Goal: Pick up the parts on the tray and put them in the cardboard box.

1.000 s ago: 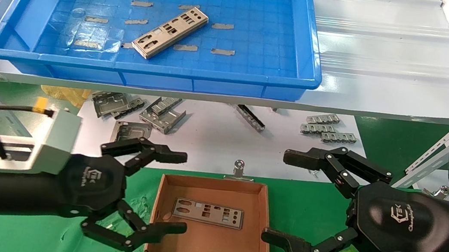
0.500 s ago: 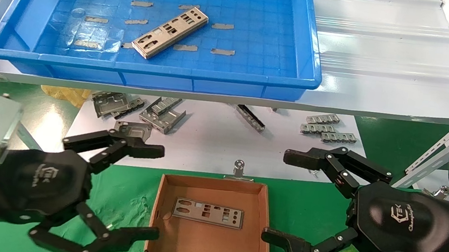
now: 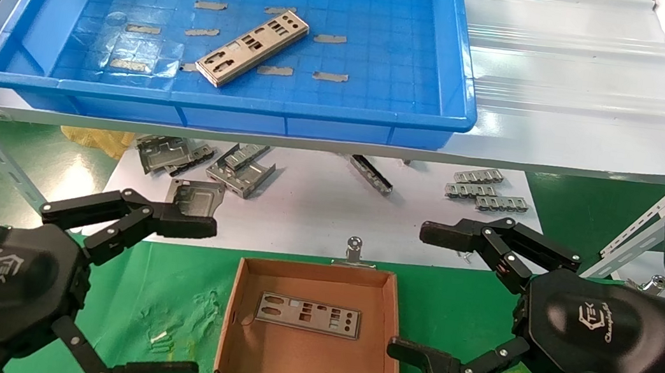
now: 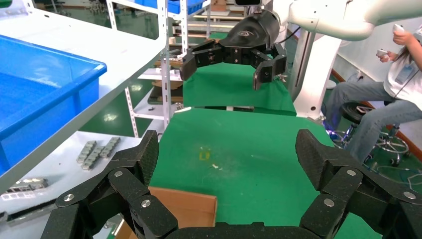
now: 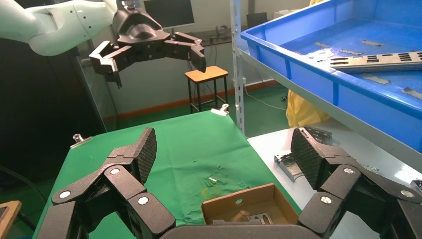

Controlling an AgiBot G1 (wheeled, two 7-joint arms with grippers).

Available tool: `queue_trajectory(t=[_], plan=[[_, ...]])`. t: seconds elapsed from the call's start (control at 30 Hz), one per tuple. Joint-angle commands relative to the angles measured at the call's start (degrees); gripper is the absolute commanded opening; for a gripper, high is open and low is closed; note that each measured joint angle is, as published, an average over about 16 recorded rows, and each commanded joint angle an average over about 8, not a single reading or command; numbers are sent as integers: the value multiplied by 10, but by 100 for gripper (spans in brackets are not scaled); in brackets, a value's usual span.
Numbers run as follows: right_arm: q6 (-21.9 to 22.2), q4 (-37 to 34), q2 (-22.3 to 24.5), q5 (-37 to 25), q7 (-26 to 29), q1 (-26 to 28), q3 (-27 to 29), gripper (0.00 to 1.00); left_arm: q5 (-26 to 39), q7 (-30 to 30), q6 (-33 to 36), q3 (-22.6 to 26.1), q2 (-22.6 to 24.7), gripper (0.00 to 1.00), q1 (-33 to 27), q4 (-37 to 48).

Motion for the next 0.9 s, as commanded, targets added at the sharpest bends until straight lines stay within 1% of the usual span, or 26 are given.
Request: queue_trajectory(t=[0.03, 0.9], plan=[[0, 0, 0, 0, 0, 0, 0, 100, -2, -2, 1, -4, -3, 100, 2, -5], [0, 0, 0, 0, 0, 0, 0, 100, 3, 3, -1, 6, 4, 100, -3, 6]])
